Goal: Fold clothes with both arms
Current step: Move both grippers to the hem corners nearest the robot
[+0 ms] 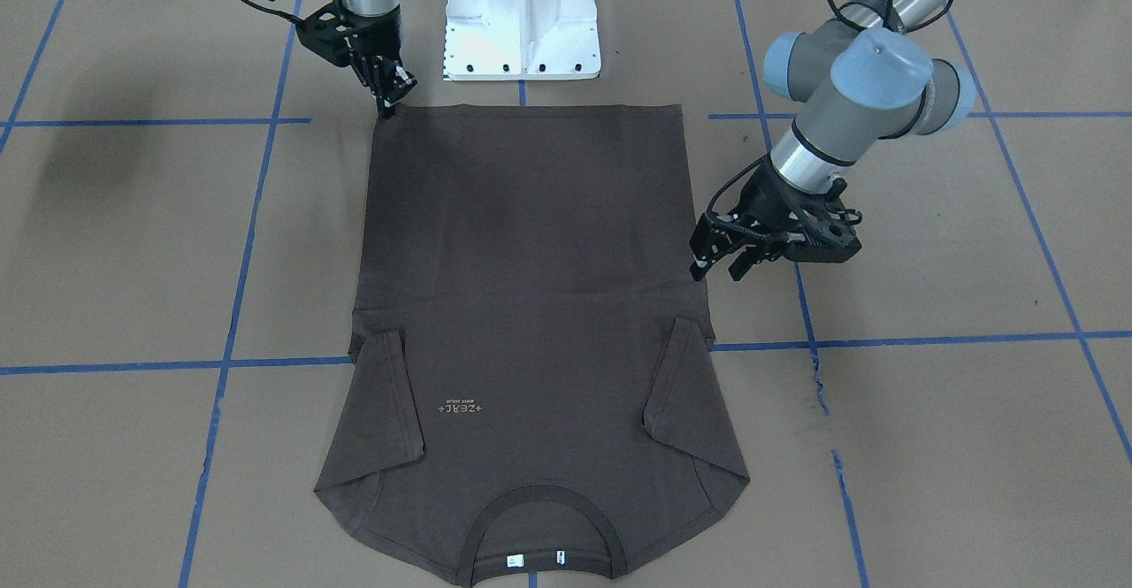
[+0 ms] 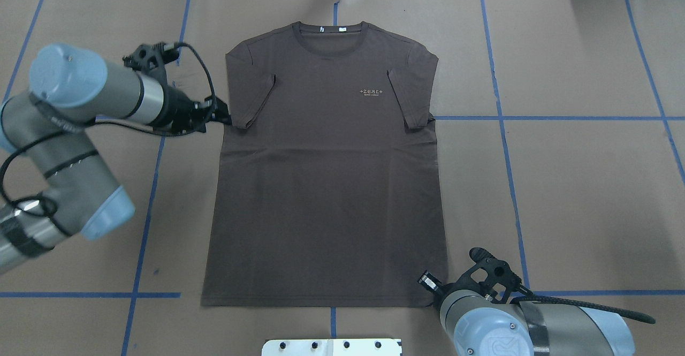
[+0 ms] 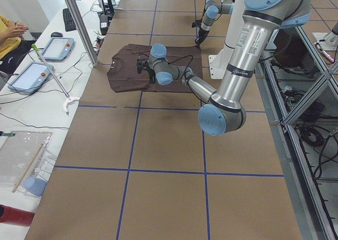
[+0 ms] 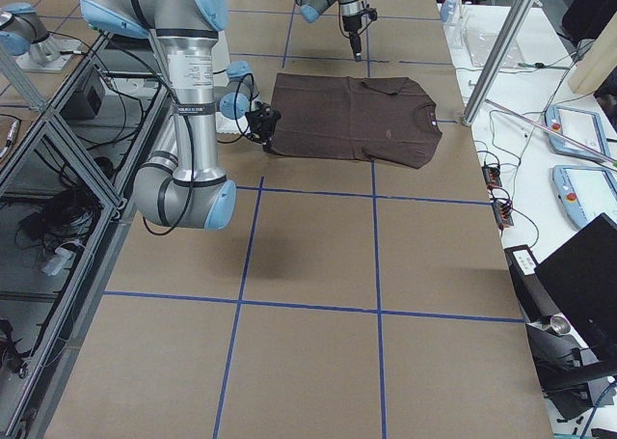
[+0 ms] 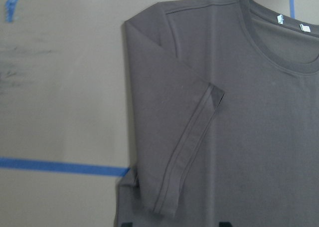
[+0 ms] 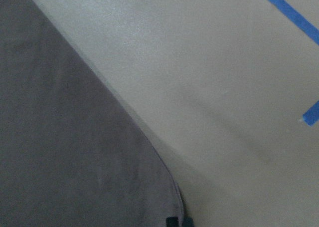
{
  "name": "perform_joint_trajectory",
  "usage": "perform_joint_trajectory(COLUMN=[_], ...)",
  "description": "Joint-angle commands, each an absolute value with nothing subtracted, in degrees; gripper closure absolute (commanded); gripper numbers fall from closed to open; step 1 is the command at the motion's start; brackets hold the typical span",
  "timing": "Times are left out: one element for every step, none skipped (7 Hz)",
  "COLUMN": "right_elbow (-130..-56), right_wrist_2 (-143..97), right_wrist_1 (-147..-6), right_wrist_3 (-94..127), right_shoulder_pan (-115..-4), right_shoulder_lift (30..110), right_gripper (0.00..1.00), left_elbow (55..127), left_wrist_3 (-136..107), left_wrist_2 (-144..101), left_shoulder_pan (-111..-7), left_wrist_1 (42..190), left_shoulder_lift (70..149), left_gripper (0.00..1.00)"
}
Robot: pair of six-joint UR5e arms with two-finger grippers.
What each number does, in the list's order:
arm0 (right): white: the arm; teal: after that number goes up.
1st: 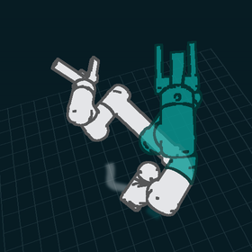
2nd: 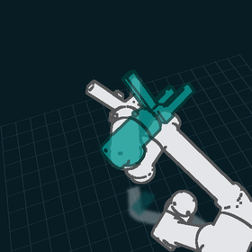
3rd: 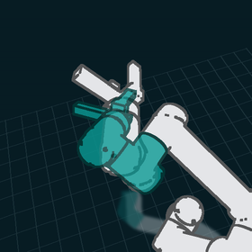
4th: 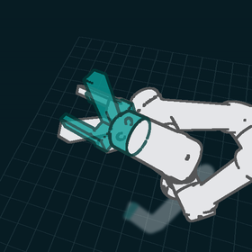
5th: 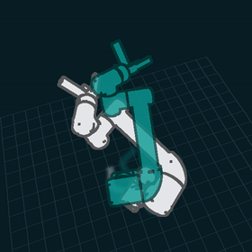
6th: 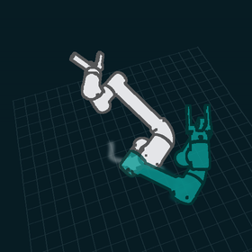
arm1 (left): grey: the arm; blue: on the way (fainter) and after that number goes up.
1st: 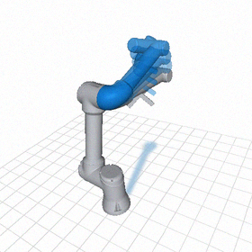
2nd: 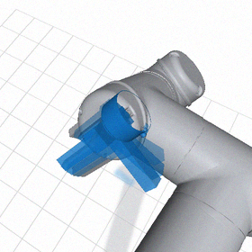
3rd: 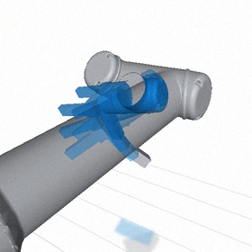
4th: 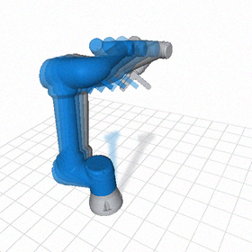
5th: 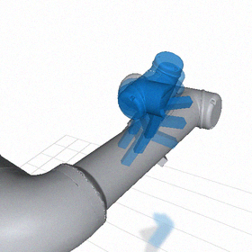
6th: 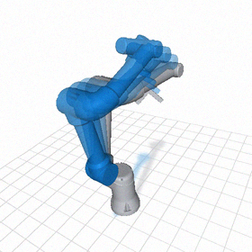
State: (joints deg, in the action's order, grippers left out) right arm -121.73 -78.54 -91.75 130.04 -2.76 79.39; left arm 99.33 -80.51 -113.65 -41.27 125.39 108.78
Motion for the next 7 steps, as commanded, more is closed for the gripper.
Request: perform_joint_trajectory(right_elbow=[-123.5, -123.5, -123.5, -123.3, -123.1, -123.1, -123.2], right_wrist_2=[-78.6, -78.6, -78.6, -78.6, -78.6, -78.6, -78.6], right_wrist_1=[-91.8, -91.8, -91.8, -91.8, -91.8, -91.8, -91.8], right_wrist_3=[129.9, 129.9, 129.9, 129.8, 129.8, 129.8, 129.8], right_shoulder_pan=[-3.3, -3.4, -3.4, -3.3, -3.3, -3.3, -3.3], right_shoulder_lift=[79.4, 79.6, 79.3, 79.5, 79.5, 79.5, 79.6], right_gripper=[1.00, 1.00, 1.00, 1.00, 1.00, 1.00, 1.00], left_elbow=[112.0, 114.7, 115.8, 115.6, 115.8, 115.5, 115.7], left_wrist_3=[-90.6, -93.8, -97.2, -99.4, -100.1, -102.4, -102.7], left_wrist_2=[-106.8, -102.4, -100.0, -94.5, -92.5, -92.2, -92.2], left_shoulder_pan=[-30.2, -25.7, -21.3, -15.5, -12.9, -10.0, -9.5], left_wrist_1=[125.3, 125.2, 125.2, 123.8, 120.4, 119.8, 118.8], left_shoulder_lift=[98.2, 95.2, 93.0, 91.8, 91.8, 91.8, 91.9], left_gripper=[0.34, 0.34, 0.34, 0.35, 0.35, 0.35, 0.36])
